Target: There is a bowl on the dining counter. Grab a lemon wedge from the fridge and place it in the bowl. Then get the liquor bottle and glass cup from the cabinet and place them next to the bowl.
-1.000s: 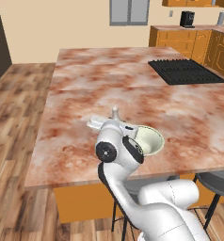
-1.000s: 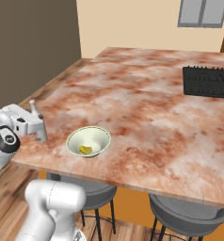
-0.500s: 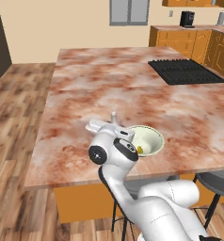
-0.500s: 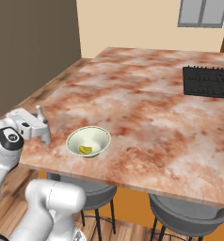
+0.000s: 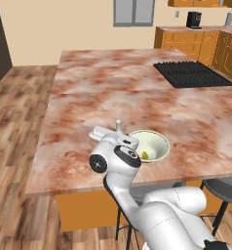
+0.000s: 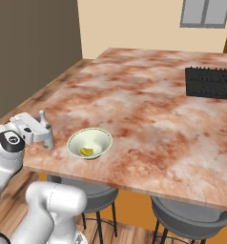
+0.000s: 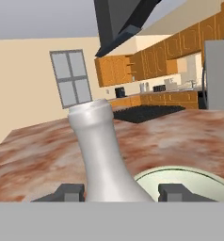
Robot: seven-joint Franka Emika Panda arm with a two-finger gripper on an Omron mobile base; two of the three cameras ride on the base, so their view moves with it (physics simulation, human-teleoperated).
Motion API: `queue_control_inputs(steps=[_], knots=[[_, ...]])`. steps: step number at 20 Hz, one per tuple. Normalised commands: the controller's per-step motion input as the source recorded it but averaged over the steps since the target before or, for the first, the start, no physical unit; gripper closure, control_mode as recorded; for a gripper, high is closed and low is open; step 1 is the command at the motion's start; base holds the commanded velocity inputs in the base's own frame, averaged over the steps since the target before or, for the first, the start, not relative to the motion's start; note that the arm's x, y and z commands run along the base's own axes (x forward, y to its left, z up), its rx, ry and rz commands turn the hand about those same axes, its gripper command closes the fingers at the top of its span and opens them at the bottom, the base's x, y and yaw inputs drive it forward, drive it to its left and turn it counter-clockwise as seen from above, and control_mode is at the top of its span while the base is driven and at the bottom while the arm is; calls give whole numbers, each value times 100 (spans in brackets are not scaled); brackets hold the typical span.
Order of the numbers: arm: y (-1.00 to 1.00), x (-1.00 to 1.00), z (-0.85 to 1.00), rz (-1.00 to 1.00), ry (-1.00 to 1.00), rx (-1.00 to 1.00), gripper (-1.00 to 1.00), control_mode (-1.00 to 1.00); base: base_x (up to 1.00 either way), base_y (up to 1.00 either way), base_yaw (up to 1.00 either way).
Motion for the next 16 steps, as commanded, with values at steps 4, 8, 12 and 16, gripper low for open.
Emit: queue_control_inputs(steps=[4, 8, 12, 16], knots=[[-26, 6, -8, 0, -3, 0, 100, -100, 0, 0, 0], [-24, 19, -15, 0, -6, 0, 100, -100, 0, 0, 0], [-6, 21, -28, 0, -3, 0, 100, -100, 0, 0, 0], [0, 18, -41, 0, 0, 0, 100, -100, 0, 0, 0]])
